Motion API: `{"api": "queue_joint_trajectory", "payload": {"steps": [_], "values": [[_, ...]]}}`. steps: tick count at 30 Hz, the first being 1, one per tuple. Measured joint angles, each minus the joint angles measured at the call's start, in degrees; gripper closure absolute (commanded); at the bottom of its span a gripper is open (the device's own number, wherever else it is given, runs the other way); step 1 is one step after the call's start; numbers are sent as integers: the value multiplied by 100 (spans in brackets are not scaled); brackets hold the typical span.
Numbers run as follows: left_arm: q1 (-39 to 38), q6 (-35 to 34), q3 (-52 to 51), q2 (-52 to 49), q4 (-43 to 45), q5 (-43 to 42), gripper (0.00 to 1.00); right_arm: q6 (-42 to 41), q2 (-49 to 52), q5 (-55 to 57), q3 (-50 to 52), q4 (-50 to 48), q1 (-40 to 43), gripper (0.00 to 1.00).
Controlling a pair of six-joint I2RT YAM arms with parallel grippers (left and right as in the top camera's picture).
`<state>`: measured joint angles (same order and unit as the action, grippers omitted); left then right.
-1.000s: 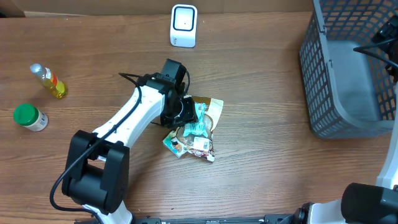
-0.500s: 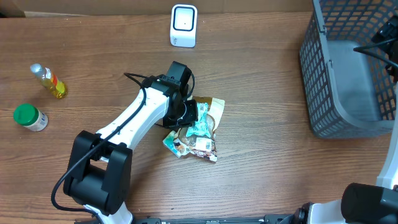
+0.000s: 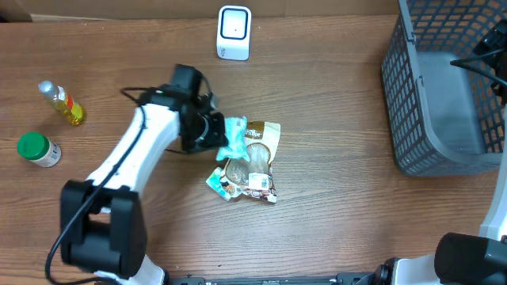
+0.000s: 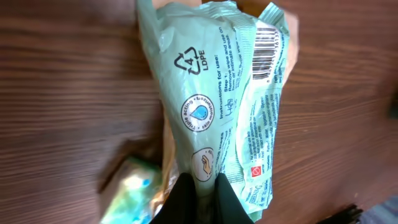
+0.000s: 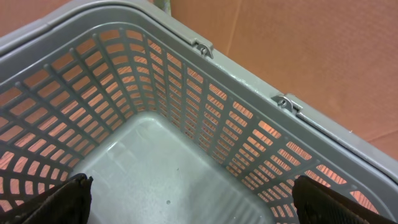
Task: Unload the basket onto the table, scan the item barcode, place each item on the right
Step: 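Drag the mint-green packet left off the brown pouch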
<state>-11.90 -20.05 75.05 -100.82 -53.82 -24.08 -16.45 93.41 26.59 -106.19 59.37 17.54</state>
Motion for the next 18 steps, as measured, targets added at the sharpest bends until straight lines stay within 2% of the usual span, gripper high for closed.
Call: {"api": "queue_joint_trajectory", "payload": {"steps": [7,12,18], "values": [[697,282,44,216,-461,35,96,0,0,0,2,0,0,0],[977,354,42,216,-651,909,96,0,0,0,2,2,0,0],[927,352,-186,219,-356,1456,96,0,0,0,0,0,0,0]]}}
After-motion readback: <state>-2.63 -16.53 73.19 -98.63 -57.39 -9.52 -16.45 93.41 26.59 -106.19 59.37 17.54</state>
